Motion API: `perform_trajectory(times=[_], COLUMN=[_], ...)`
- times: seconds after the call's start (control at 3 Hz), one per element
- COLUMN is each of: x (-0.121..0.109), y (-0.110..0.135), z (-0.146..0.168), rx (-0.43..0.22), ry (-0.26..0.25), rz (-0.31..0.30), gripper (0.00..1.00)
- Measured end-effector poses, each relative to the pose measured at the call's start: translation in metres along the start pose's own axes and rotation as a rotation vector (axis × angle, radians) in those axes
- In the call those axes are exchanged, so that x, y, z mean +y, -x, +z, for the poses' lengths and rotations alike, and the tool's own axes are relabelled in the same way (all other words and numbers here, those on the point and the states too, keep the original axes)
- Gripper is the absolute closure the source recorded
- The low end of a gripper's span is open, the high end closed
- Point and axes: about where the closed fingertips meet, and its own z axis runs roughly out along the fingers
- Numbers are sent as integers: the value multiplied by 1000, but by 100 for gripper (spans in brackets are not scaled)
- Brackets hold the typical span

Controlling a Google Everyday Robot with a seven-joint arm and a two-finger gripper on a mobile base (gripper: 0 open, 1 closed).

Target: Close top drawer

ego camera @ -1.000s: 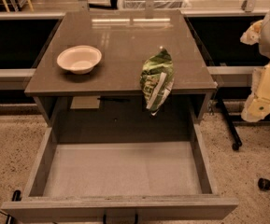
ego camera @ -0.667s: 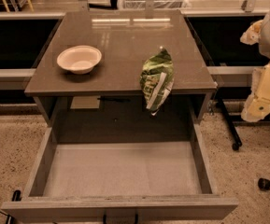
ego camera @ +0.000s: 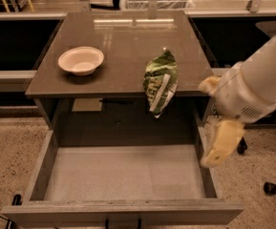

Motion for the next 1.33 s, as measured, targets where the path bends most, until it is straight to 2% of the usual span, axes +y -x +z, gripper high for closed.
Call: perform_trajectory(times=[0.33, 0.67, 1.0, 1.33], x=[52, 115, 152, 163], y=[35, 35, 18, 2], z=[81, 161, 209, 234], rx=[-16, 76, 150, 131], ry=[136, 308, 425, 454], rz=[-161, -278, -256, -96], gripper=[0, 0, 0, 0])
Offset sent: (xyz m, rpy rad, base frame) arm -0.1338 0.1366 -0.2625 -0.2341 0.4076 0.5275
